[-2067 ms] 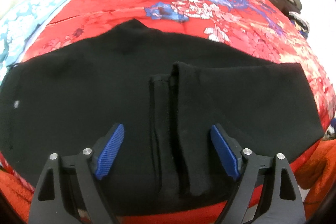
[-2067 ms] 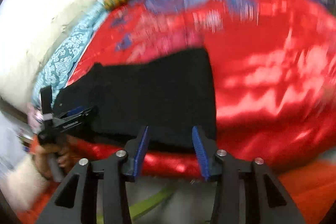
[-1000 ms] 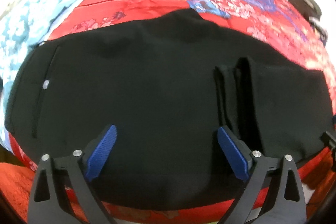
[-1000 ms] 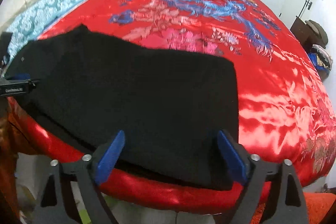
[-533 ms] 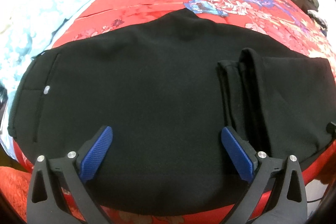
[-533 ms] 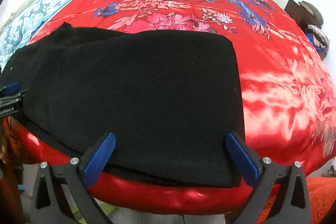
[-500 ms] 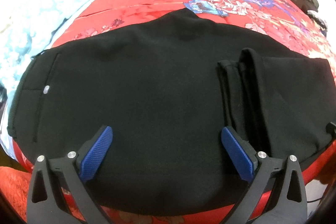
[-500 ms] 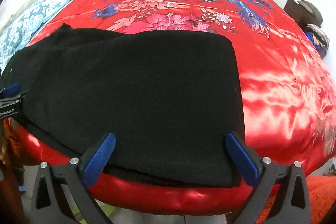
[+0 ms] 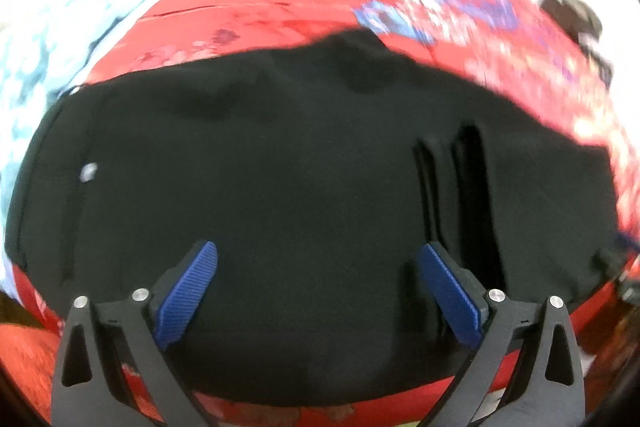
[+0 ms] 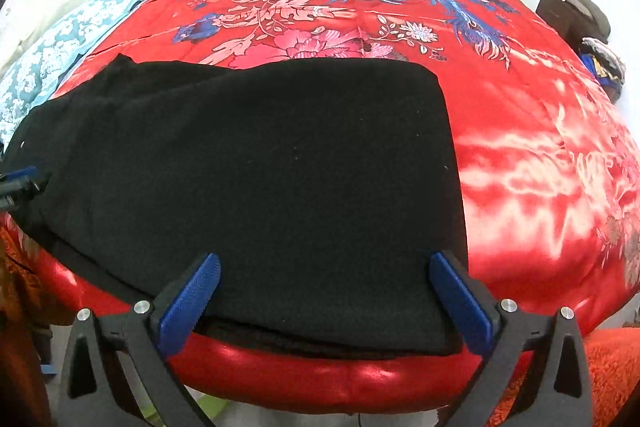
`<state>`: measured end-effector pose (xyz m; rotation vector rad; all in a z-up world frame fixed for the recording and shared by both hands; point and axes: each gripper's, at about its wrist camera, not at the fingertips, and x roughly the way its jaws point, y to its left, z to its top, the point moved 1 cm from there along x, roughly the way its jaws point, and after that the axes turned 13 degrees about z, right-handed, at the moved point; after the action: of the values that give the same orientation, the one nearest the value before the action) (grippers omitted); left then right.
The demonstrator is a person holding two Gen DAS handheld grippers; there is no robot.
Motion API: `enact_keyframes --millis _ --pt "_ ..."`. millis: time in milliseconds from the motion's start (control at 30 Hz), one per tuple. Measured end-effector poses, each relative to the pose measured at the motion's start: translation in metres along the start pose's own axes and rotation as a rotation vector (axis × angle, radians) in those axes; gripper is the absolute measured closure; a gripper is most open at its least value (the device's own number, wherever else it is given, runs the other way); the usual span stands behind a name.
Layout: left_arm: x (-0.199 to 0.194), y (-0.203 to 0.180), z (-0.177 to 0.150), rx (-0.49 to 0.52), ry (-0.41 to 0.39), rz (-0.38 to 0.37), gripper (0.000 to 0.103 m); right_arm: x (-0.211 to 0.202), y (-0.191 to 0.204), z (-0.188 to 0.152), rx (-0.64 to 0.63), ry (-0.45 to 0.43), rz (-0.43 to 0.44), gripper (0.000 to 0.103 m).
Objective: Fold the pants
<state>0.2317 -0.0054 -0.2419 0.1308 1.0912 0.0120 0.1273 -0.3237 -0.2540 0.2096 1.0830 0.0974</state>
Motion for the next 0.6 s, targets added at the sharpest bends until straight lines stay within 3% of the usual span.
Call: enact_keyframes --millis 133,233,333,433,533,600 --pt "-0.022 0.055 0.017 -0.187 -0.033 -0.074 0.001 0.000 0.000 -0.001 -0.004 -0.003 -0.002 0.000" --pt "-0.038 0.109 0.036 -0.298 -0.079 -0.085 0.001 0.000 0.000 -0.001 -0.008 -0.005 0.000 0.000" --pt "-0.036 0.172 0.058 -0.394 -0.052 -0.100 0.001 -0.001 0.000 -0.002 -0.012 -0.008 0.002 0.000" --pt "-0.012 0.215 0.077 -0.377 0.082 -0.111 0.001 -0.001 0.000 -0.002 -0.014 -0.006 0.005 0.000" --pt "0.016 0.232 0.079 -0.311 0.169 -0.003 0.001 -0.001 0.000 -0.001 -0.013 -0.003 0.003 0.000" --pt "0.031 0.232 0.076 -0.285 0.207 0.025 0.002 -0.001 0.000 -0.001 -0.011 -0.003 0.001 0.000"
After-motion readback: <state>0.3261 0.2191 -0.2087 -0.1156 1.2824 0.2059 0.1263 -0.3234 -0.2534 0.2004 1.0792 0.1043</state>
